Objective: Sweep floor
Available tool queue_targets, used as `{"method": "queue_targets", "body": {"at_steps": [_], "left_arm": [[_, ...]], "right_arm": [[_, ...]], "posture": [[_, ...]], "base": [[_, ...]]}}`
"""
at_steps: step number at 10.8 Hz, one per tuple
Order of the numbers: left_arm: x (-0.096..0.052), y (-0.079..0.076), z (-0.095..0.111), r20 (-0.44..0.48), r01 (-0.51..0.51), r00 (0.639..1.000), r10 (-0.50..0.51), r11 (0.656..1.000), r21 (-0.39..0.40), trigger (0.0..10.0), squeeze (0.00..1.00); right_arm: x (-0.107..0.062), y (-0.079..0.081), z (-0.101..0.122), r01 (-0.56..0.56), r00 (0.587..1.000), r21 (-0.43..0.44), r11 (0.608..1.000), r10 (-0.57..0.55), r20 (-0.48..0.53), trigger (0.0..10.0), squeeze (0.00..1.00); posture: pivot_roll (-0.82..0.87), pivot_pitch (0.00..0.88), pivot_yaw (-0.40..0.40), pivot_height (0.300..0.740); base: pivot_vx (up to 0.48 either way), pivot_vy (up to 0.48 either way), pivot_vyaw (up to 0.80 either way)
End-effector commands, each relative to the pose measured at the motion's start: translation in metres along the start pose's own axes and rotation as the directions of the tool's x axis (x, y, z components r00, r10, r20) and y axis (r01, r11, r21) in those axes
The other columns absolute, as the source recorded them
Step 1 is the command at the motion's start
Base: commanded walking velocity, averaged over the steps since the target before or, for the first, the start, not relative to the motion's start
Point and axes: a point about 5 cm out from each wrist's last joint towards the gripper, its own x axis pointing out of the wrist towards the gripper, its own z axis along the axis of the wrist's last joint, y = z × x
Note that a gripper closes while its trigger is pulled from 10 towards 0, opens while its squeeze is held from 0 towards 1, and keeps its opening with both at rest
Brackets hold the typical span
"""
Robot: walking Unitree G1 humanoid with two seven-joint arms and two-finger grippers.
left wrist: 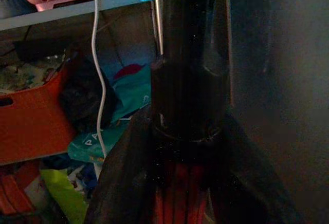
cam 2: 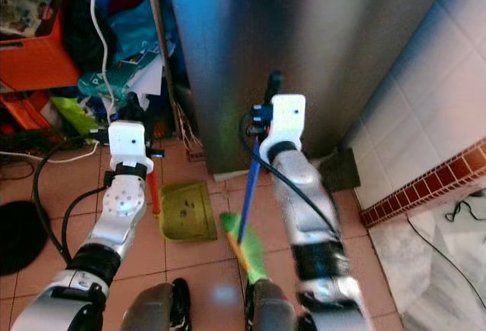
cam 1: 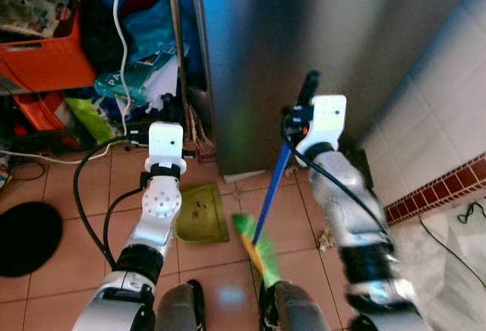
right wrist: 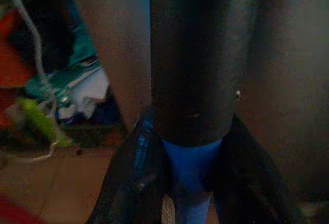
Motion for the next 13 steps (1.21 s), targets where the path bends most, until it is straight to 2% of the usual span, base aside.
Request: {"method": "queue_targets", "body": {"at_steps": [1,2,3,4,6,8,10,11,12,13], "left_arm": [[-0.016,-0.004,-0.023,-0.122,0.039,0.992,-0.036,0.999,0.018,10.0,0.0],[-0.016,-0.005,-0.024,-0.125,0.042,0.991,-0.04,0.999,0.017,10.0,0.0],[-0.015,-0.005,-0.025,-0.129,0.047,0.991,-0.044,0.999,0.015,10.0,0.0],[-0.016,-0.008,-0.025,-0.137,0.059,0.989,-0.058,0.998,0.007,10.0,0.0],[-0.021,-0.017,-0.026,-0.144,0.089,0.985,-0.09,0.996,-0.016,10.0,0.0],[-0.024,-0.019,-0.026,-0.144,0.096,0.985,-0.098,0.995,-0.018,10.0,0.0],[-0.024,-0.019,-0.026,-0.14,0.099,0.985,-0.101,0.995,-0.018,10.0,0.0],[-0.024,-0.018,-0.026,-0.14,0.099,0.985,-0.1,0.995,-0.016,10.0,0.0],[-0.023,-0.017,-0.025,-0.137,0.098,0.986,-0.099,0.995,-0.015,10.0,0.0],[-0.023,-0.017,-0.025,-0.137,0.097,0.986,-0.098,0.995,-0.016,10.0,0.0]], "right_arm": [[-0.005,0.002,0.0,-0.052,0.998,0.058,0.997,0.054,-0.025,10.0,0.0],[-0.008,-0.001,0.017,-0.096,0.995,0.084,0.992,0.093,0.045,10.0,0.0],[-0.007,-0.006,0.04,-0.078,0.984,0.118,0.99,0.057,0.168,10.0,0.0],[-0.006,-0.011,0.06,-0.046,0.963,0.115,0.992,0.013,0.269,10.0,0.0],[-0.006,-0.016,0.094,0.078,0.894,-0.025,0.997,-0.059,0.444,10.0,0.0],[0.0,-0.009,0.102,0.066,0.869,-0.036,0.997,-0.04,0.493,10.0,0.0],[0.004,-0.01,0.107,0.08,0.854,-0.095,0.992,-0.019,0.52,10.0,0.0],[0.003,-0.01,0.101,0.084,0.856,-0.113,0.99,-0.014,0.517,10.0,0.0],[0.001,-0.007,0.077,0.082,0.876,-0.12,0.989,-0.014,0.481,10.0,0.0],[0.0,-0.001,0.065,0.072,0.887,-0.115,0.991,-0.011,0.462,10.0,0.0]], "posture": [[-0.08,0.211,-0.022,0.74],[-0.09,0.209,-0.019,0.74],[-0.09,0.207,-0.015,0.74],[-0.09,0.204,-0.015,0.74],[-0.08,0.199,-0.016,0.74],[-0.07,0.199,-0.019,0.74],[-0.06,0.195,-0.019,0.74],[-0.06,0.194,-0.018,0.74],[-0.06,0.198,-0.017,0.74],[-0.06,0.201,-0.013,0.74]], "base": [[0.0,0.0,0.0],[0.0,0.0,0.0],[0.0,0.0,0.0],[0.0,0.0,0.0],[0.0,0.0,0.0],[0.0,0.0,0.0],[0.0,0.0,0.0],[0.0,0.0,0.0],[0.0,0.0,0.0],[0.0,0.0,0.0]]}}
